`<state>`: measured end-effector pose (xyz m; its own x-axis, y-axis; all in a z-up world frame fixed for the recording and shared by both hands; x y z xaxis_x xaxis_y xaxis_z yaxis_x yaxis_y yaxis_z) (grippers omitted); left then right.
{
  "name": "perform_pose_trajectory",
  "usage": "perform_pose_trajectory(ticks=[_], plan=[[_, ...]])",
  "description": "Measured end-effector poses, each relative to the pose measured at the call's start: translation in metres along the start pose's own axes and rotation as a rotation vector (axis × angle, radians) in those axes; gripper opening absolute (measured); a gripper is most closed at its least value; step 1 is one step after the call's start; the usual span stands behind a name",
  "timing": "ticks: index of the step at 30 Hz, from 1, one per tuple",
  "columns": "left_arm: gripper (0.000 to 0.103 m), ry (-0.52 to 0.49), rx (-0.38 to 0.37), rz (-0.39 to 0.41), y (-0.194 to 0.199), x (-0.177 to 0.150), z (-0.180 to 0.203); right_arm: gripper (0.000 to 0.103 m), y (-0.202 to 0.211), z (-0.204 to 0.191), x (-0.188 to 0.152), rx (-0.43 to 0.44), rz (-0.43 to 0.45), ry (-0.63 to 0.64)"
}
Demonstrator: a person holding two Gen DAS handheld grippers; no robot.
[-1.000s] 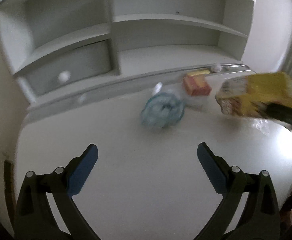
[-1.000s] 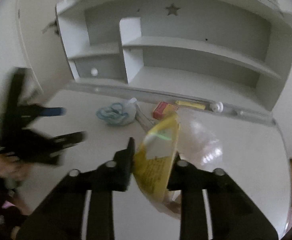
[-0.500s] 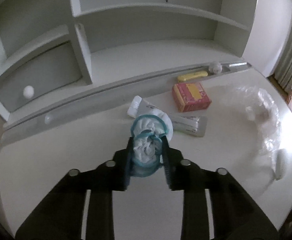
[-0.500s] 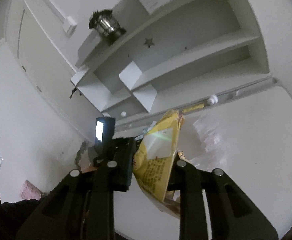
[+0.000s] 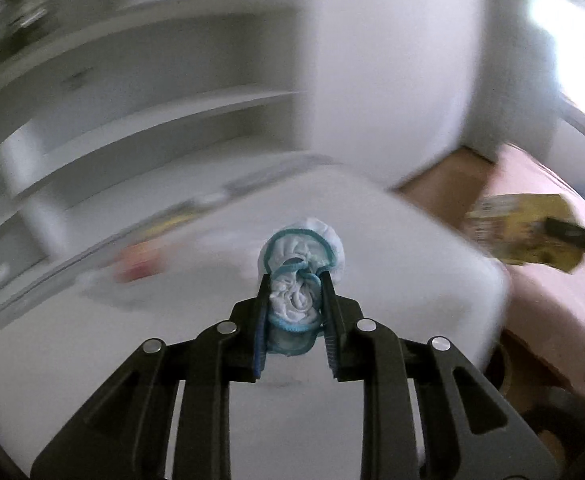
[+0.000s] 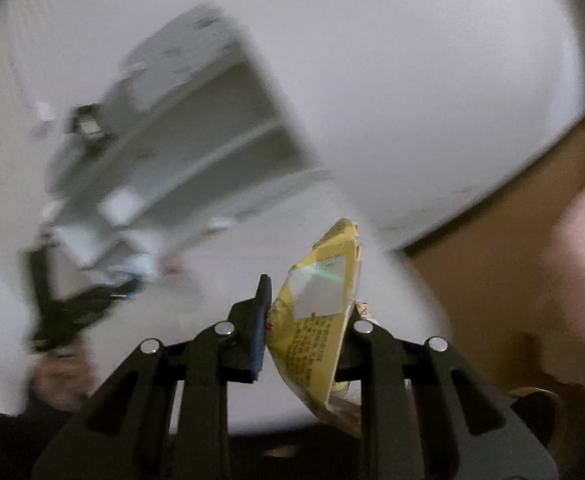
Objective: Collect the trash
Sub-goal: 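Carry the mask and snack bag over the bin and open both tools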
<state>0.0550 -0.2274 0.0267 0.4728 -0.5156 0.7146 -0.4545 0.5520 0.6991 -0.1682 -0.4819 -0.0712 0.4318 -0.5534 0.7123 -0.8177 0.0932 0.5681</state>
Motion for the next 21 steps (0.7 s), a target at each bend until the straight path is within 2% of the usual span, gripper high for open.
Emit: perform_pose_trajectory(ticks=[3, 6, 10, 16, 18, 20, 21], plan=[[0.022, -0.132, -0.156, -0.001, -0.017, 0.009, 0.095, 0.023, 0.019, 0.065, -0.032, -0.16, 0.006, -0.104], [0.022, -0.233, -0.326, -0.032, -0.037, 0.004, 0.186, 0.023, 0.029, 0.132, -0.07, -0.257, -0.027, -0.242], [0.022, -0.318, -0.524, -0.139, -0.08, -0.024, 0.294, 0.023, 0.026, 0.21, -0.114, -0.358, -0.115, -0.402], [0.022, -0.363, -0.586, -0.277, -0.184, -0.083, 0.379, 0.023, -0.004, 0.293, -0.169, -0.418, -0.265, -0.555], [0.022, -0.354, -0.598, -0.344, -0.219, -0.102, 0.392, 0.023, -0.016, 0.313, -0.183, -0.454, -0.314, -0.575], [0.022, -0.324, -0.595, -0.442, -0.257, -0.125, 0.403, 0.023, -0.027, 0.328, -0.198, -0.465, -0.357, -0.604], [0.022, -0.316, -0.597, -0.467, -0.271, -0.13, 0.405, 0.023, -0.03, 0.334, -0.204, -0.462, -0.369, -0.626]])
Point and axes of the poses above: each gripper's, at about its wrist camera, not at the fingertips, and y roughly against the way its jaws point, z to its right, x to its top, the point moved 2 cm from there along -y, roughly the way its jaws point, and after that the axes turned 4 degrees about -z, right-handed, at the moved point
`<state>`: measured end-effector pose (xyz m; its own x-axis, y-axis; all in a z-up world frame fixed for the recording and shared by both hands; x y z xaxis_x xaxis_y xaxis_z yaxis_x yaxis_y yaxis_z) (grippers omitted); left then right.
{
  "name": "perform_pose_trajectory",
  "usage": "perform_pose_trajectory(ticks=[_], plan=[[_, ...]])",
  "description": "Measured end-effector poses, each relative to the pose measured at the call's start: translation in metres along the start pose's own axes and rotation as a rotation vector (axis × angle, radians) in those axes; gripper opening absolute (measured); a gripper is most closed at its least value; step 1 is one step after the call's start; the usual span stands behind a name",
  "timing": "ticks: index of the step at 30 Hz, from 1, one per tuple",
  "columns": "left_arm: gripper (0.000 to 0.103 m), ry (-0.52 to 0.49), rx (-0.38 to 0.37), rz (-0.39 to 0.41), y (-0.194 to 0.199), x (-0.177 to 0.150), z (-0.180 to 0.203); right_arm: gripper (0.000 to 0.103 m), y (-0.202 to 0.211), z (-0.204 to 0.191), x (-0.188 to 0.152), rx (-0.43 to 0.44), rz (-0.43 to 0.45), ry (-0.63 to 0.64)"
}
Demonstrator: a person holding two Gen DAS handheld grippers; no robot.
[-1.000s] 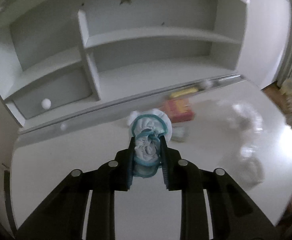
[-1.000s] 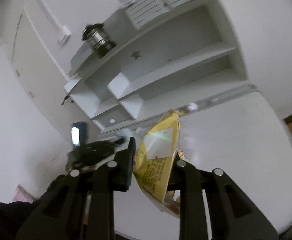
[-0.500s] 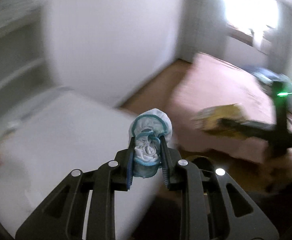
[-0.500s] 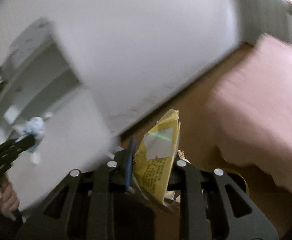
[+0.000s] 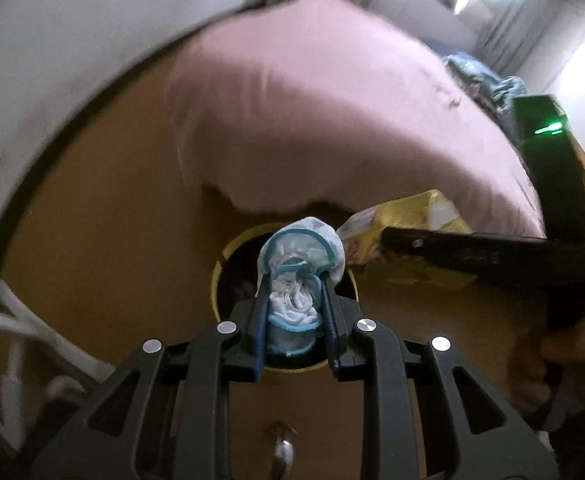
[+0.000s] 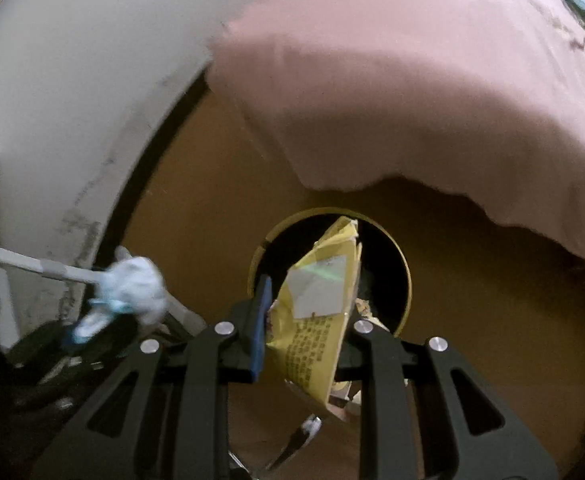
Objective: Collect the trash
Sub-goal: 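Carry the mask and snack bag over the bin and open both tools, then grasp the white tube with the left tool while the right tool grasps the clear plastic bag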
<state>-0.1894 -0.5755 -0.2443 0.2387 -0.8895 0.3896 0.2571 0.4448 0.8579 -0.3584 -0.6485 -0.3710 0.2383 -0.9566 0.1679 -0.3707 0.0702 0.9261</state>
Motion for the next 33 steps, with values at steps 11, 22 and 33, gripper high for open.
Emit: perform_pose_trajectory(ticks=[11, 22, 33], plan=[[0.023, 0.01, 0.001, -0.055, -0.035, -0.008, -0.006, 0.025, -0.02, 0.009, 0.0, -0.002, -0.05, -0.028], [0.023, 0.012, -0.012, -0.076, -0.039, -0.005, -0.009, 0.068, -0.015, 0.008, -0.009, -0.017, -0.031, -0.033], [0.053, -0.023, 0.004, -0.085, -0.042, -0.006, -0.001, 0.074, -0.012, 0.01, -0.012, -0.012, -0.012, -0.038]])
Point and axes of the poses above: each gripper's, at about its wrist camera, not at the fingertips, and y roughly against the way its jaws point, z to its right, x to its top, the point moved 2 cm from there along -y, roughly the way its jaws point, and after that the axes turned 4 degrees about -z, right-handed, at the moved point
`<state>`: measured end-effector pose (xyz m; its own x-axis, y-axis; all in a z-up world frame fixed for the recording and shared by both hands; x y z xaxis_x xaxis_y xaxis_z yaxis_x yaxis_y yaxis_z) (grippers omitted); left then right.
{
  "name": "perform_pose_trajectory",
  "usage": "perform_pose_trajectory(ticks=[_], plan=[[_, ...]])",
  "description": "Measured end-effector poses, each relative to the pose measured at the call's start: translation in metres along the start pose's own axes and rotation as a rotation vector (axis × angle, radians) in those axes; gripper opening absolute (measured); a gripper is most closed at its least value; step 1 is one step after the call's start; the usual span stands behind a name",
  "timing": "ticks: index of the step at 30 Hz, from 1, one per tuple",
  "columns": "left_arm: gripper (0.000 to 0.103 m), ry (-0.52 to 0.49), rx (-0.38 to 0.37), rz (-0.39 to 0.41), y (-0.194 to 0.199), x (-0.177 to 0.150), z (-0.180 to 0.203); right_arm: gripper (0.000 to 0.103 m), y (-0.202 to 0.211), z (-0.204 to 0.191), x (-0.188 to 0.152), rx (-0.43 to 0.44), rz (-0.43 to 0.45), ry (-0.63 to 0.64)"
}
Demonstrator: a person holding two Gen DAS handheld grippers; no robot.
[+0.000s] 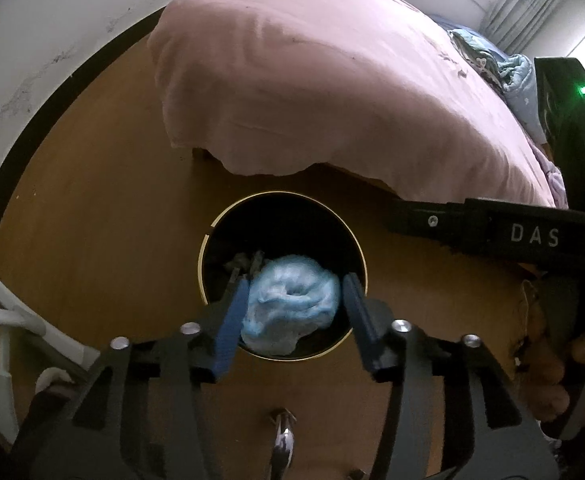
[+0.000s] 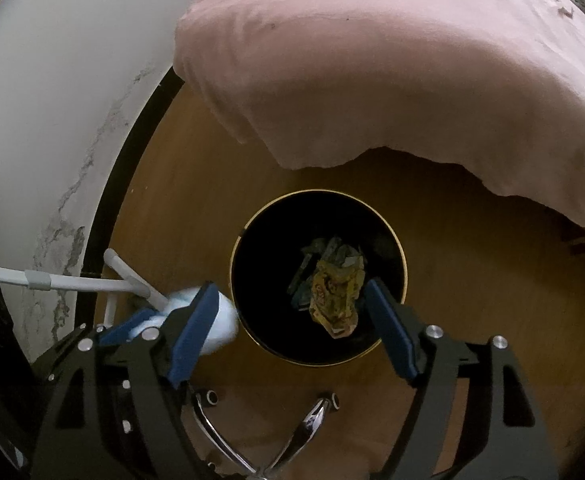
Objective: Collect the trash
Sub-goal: 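Grasp the white tube with the left tool while the right tool grasps the clear plastic bag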
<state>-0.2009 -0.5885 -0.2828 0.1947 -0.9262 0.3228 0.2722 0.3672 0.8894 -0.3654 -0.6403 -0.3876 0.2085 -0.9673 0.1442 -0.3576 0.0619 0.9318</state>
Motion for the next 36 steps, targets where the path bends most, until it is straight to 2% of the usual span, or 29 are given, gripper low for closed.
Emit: perform_pose_trajectory(ticks=[9, 12, 14, 15, 16, 19, 22, 24, 27, 29, 30, 31, 33, 34, 36], plan=[[0.063, 0.007, 0.006, 0.019, 0.008, -0.002, 0.0, 0.074, 0.008, -0.003, 0.001, -0.01, 0.023, 0.003], [0.066, -0.032, 0.04, 0.079, 0.039, -0.002, 0.009, 0.074, 0.029, -0.011, 0.004, -0.059, 0.085, 0.045], [0.085, -0.09, 0.093, 0.134, 0.077, -0.004, 0.02, 0.078, 0.057, -0.021, 0.004, -0.084, 0.161, 0.075], [0.09, -0.111, 0.125, 0.166, 0.097, -0.005, 0.025, 0.083, 0.072, -0.027, 0.003, -0.086, 0.196, 0.082], [0.094, -0.141, 0.162, 0.21, 0.129, -0.008, 0.031, 0.083, 0.085, -0.035, 0.002, -0.067, 0.224, 0.09], [0.095, -0.193, 0.236, 0.302, 0.209, -0.022, 0.036, 0.084, 0.123, -0.076, -0.006, -0.005, 0.289, 0.159], [0.096, -0.176, 0.313, 0.36, 0.281, -0.047, 0.022, 0.084, 0.152, -0.14, -0.023, 0.056, 0.336, 0.297], [0.097, -0.138, 0.347, 0.382, 0.321, -0.069, 0.001, 0.084, 0.167, -0.193, -0.037, 0.111, 0.349, 0.415], [0.097, -0.014, 0.451, 0.388, 0.373, -0.111, -0.051, 0.085, 0.179, -0.279, -0.063, 0.223, 0.341, 0.578], [0.097, 0.141, 0.511, 0.361, 0.404, -0.149, -0.102, 0.085, 0.18, -0.338, -0.083, 0.292, 0.329, 0.693], [0.097, 0.198, 0.527, 0.358, 0.413, -0.164, -0.119, 0.086, 0.178, -0.369, -0.094, 0.308, 0.298, 0.769], [0.097, 0.304, 0.556, 0.358, 0.431, -0.193, -0.15, 0.086, 0.173, -0.395, -0.105, 0.305, 0.264, 0.842], [0.097, 0.423, 0.603, 0.356, 0.449, -0.229, -0.182, 0.086, 0.16, -0.45, -0.129, 0.314, 0.201, 0.961], [0.097, 0.512, 0.656, 0.353, 0.462, -0.257, -0.203, 0.086, 0.155, -0.473, -0.141, 0.318, 0.183, 1.006], [0.097, 0.61, 0.709, 0.355, 0.477, -0.293, -0.226, 0.086, 0.14, -0.519, -0.163, 0.32, 0.143, 1.095]])
Point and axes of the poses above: each gripper's, at about its wrist camera, not at the fingertips, and y roughly against the way its jaws point, z to its right, x to its top, the point moved 2 cm from there along -y, roughly the way its jaws point, and after that the axes turned 4 degrees about -z, right-handed, at the moved point
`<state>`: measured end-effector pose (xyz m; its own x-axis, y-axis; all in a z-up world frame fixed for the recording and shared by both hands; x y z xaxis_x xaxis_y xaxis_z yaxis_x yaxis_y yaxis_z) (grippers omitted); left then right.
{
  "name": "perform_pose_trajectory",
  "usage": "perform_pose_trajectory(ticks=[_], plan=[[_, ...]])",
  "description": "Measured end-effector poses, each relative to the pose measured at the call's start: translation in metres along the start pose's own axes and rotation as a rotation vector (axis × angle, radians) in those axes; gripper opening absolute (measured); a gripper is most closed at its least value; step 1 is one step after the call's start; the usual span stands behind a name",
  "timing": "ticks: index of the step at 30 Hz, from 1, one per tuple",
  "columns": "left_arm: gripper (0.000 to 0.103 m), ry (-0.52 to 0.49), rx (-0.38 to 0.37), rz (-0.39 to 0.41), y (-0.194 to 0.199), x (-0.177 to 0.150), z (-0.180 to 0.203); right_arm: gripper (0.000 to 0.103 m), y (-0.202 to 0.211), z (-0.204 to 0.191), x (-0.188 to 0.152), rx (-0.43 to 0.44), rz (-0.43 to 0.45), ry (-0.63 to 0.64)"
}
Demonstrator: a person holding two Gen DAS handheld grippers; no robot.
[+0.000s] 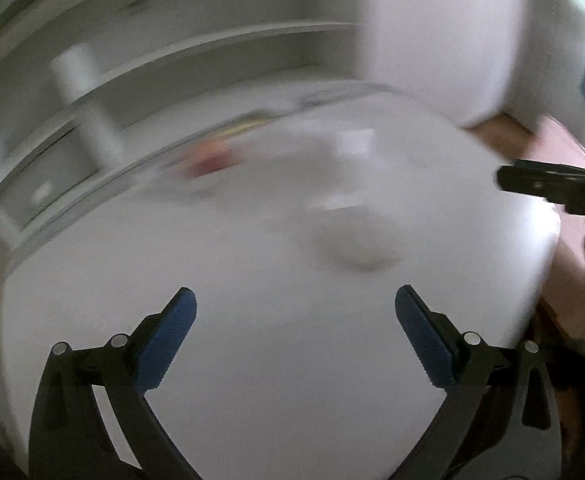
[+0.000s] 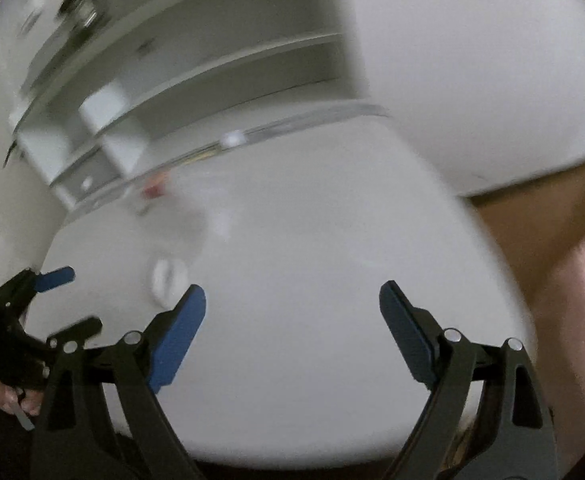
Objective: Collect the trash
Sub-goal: 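Grasp the white tube with the left tool while the right tool grasps the clear plastic bag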
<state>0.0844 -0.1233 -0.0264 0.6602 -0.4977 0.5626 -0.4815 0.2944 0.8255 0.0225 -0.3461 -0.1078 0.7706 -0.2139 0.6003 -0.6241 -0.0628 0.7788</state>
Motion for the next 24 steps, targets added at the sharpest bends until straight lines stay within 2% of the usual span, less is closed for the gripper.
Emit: perform_pose_trajectory(ticks=[2, 7, 10, 12, 14, 15, 16, 19, 22, 23, 24], plan=[[0.097, 0.097, 0.039, -0.019, 0.0, -0.012, -0.041, 0.086, -0.027, -0.031, 0.016, 0.005, -0.036, 0.055], [0.097, 0.261, 0.017, -0.065, -0.001, -0.029, -0.102, 0.086, -0.077, -0.073, 0.047, 0.014, -0.109, 0.105], [0.097, 0.3, 0.012, -0.094, -0.01, -0.024, -0.111, 0.086, -0.096, -0.08, 0.063, -0.01, -0.131, 0.125], [0.097, 0.316, 0.008, -0.106, -0.022, -0.008, -0.112, 0.085, -0.109, -0.081, 0.07, -0.022, -0.138, 0.136], [0.097, 0.33, -0.019, -0.111, -0.036, 0.014, -0.107, 0.078, -0.121, -0.085, 0.075, -0.031, -0.145, 0.161], [0.097, 0.329, -0.031, -0.113, -0.045, 0.027, -0.103, 0.047, -0.125, -0.086, 0.076, -0.04, -0.148, 0.174], [0.097, 0.329, -0.027, -0.114, -0.054, 0.038, -0.105, 0.033, -0.125, -0.083, 0.077, -0.039, -0.155, 0.177], [0.097, 0.323, 0.002, -0.103, -0.071, 0.07, -0.096, 0.033, -0.11, -0.077, 0.085, -0.022, -0.102, 0.167], [0.097, 0.366, 0.011, -0.131, -0.093, 0.092, -0.092, 0.033, -0.091, -0.07, 0.089, -0.017, -0.054, 0.166], [0.097, 0.372, 0.03, -0.147, -0.1, 0.096, -0.091, 0.033, -0.085, -0.066, 0.089, -0.016, -0.047, 0.167], [0.097, 0.392, 0.085, -0.168, -0.11, 0.101, -0.092, 0.033, -0.08, -0.065, 0.089, -0.016, -0.044, 0.17]])
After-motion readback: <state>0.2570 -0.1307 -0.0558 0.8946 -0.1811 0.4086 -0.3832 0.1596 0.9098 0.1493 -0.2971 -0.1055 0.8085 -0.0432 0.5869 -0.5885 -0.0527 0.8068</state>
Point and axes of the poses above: each gripper's, at about its wrist camera, not at the fingertips, and y roughly against the way its jaws point, z to its right, x to its top, the point moved 2 cm from there along -y, roughly the way its jaws point, and after that the axes turned 4 degrees about -z, right-handed, at the moved point
